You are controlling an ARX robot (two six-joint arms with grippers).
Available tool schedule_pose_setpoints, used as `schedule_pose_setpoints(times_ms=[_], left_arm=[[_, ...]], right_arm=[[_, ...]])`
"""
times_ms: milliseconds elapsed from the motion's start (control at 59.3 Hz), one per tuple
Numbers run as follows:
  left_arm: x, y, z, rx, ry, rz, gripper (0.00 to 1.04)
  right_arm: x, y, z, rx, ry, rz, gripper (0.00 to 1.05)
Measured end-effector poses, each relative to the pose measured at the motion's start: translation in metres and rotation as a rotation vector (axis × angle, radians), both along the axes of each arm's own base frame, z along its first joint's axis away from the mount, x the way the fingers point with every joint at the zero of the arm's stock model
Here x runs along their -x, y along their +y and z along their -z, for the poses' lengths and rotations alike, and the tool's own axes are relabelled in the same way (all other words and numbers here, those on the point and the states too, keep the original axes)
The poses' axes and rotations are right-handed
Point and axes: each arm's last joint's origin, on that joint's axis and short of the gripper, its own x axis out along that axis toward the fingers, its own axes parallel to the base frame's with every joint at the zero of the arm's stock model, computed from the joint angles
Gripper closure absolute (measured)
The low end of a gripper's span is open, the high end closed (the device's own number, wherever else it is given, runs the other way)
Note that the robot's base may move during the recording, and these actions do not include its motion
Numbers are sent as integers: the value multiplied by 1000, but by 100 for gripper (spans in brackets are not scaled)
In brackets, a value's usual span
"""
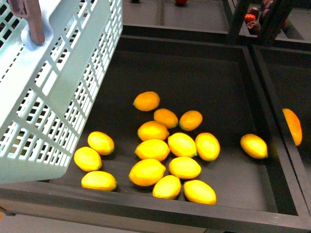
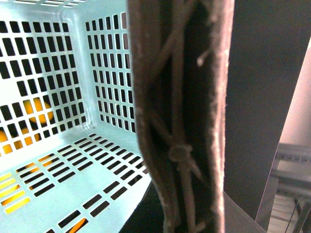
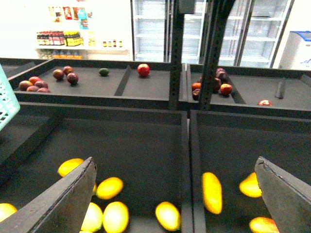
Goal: Pick mango and avocado into basket
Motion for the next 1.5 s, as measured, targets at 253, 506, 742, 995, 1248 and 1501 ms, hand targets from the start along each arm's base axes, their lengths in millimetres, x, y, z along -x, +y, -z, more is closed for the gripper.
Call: schedule_pose_setpoints(times_ms=[253, 506, 742, 995, 1248, 1501], left_arm=[[-36, -3, -8, -373, 307, 19, 98], [-110, -36, 0, -358, 296, 251, 98], [-151, -97, 2, -341, 275, 485, 98], [-159, -151, -2, -355, 235, 683, 98], [-143, -186, -5, -330, 191, 834, 99], [-143, -186, -2, -335, 197, 829, 99]], right_arm=[[0, 0, 0, 0, 2, 8, 8], [0, 0, 0, 0, 1, 8, 8], [0, 0, 0, 0, 1, 8, 8], [0, 0, 0, 0, 1, 8, 8], [0, 0, 0, 0, 1, 8, 8], [0, 0, 0, 0, 1, 8, 8]])
